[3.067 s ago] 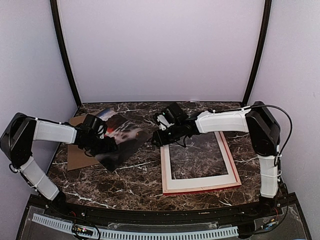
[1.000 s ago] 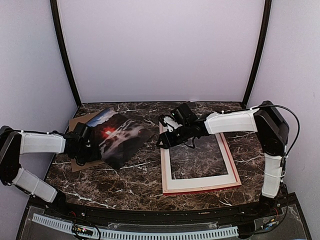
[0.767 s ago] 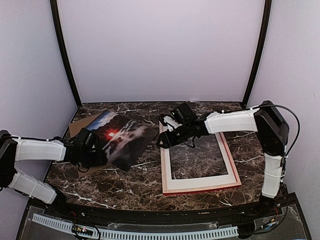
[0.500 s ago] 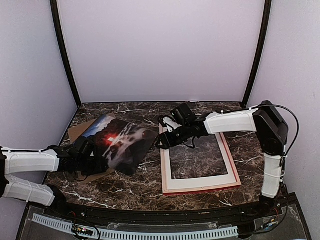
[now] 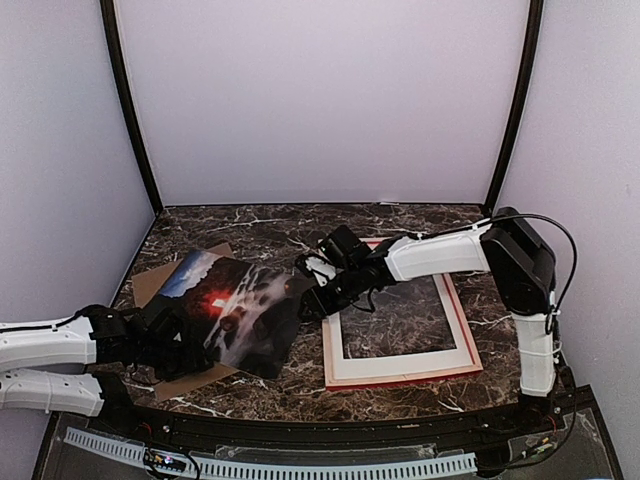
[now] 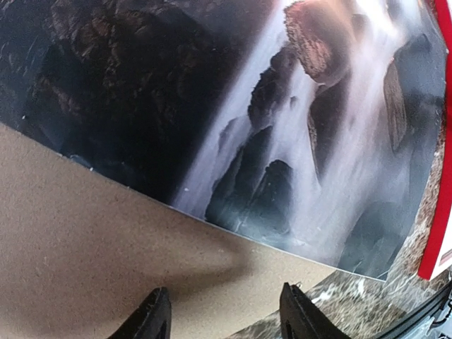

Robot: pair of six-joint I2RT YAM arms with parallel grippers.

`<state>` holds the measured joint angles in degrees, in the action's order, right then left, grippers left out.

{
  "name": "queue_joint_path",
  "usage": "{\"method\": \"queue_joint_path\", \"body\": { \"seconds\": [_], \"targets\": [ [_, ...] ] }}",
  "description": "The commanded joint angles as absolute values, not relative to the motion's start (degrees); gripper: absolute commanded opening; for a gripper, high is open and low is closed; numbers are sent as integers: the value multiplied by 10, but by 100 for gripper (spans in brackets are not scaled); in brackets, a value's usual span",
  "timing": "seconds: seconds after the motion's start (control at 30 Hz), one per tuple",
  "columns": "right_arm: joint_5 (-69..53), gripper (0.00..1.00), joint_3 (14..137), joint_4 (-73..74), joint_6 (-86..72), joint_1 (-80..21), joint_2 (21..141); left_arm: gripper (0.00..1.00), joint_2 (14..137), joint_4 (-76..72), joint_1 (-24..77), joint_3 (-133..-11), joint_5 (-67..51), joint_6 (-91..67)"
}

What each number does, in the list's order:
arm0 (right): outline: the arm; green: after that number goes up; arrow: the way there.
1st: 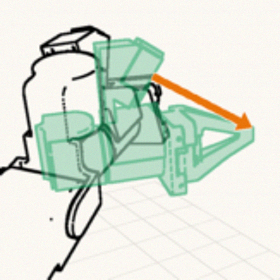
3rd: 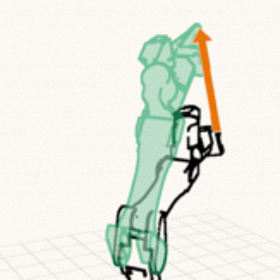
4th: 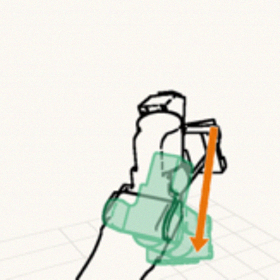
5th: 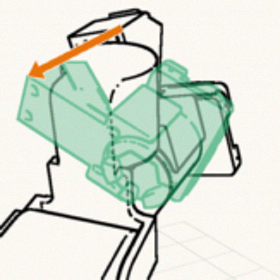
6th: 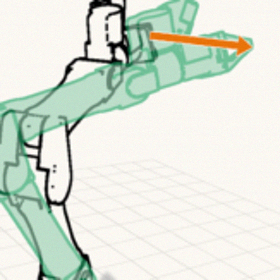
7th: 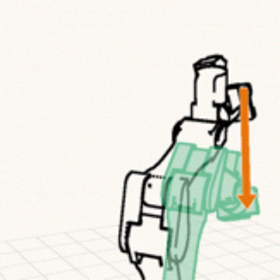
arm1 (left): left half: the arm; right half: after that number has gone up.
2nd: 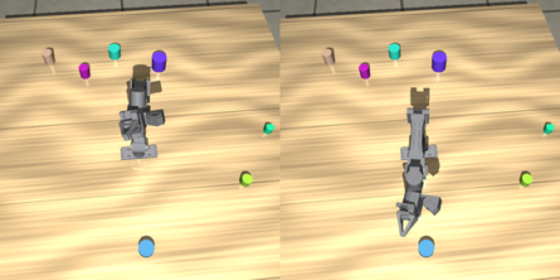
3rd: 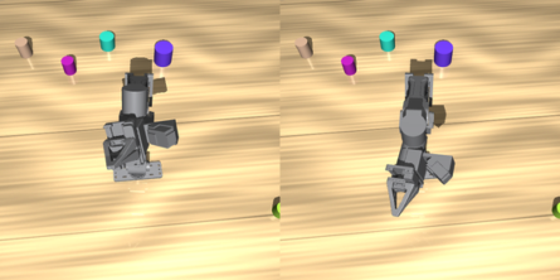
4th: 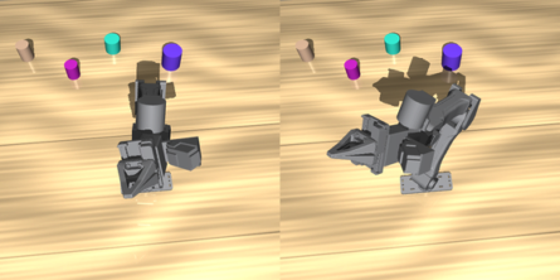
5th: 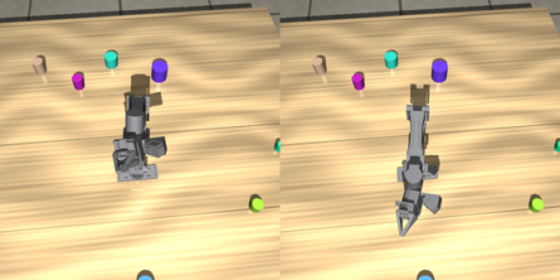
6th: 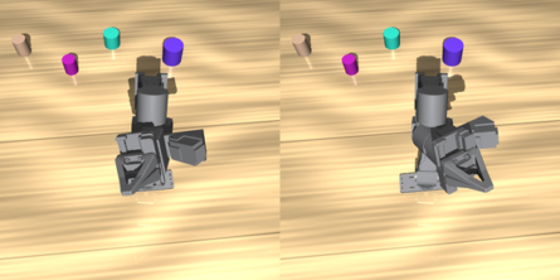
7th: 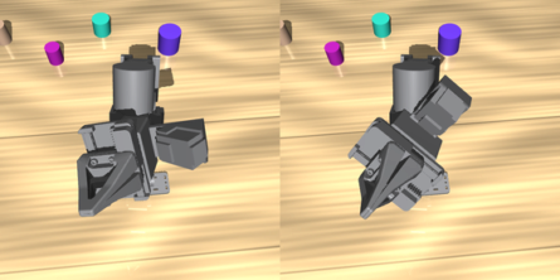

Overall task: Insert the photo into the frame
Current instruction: Position the photo frame at the center of the board, then pick up the photo from the backboard.

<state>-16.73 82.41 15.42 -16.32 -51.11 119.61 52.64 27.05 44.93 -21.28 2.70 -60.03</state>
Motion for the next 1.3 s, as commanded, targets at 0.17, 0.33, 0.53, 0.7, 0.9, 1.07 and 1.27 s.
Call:
{"method": "queue_joint_path", "body": {
  "seconds": [0.17, 0.33, 0.53, 0.7, 0.9, 1.07, 1.27],
  "targets": [
    [-83, 53, 862, 244, -190, -488, 1231, 73, 504, 400, 454, -264, 95, -628],
    [-54, 53, 852, 248, -199, -461, 1224, 83, 506, 418, 448, -296, 142, -620],
    [-93, 57, 867, 198, -161, -456, 1228, 89, 505, 395, 389, -294, 131, -573],
    [-115, 63, 907, 175, -149, -451, 1252, 92, 514, 369, 355, -286, 104, -543],
    [-148, 64, 972, 176, -152, -448, 1302, 93, 556, 330, 338, -276, 77, -526],
    [-169, 64, 1022, 191, -151, -448, 1344, 93, 570, 301, 331, -262, 60, -525],
    [-222, 61, 1004, 192, -153, -448, 1345, 91, 575, 238, 329, -220, 23, -550]
  ]
}}
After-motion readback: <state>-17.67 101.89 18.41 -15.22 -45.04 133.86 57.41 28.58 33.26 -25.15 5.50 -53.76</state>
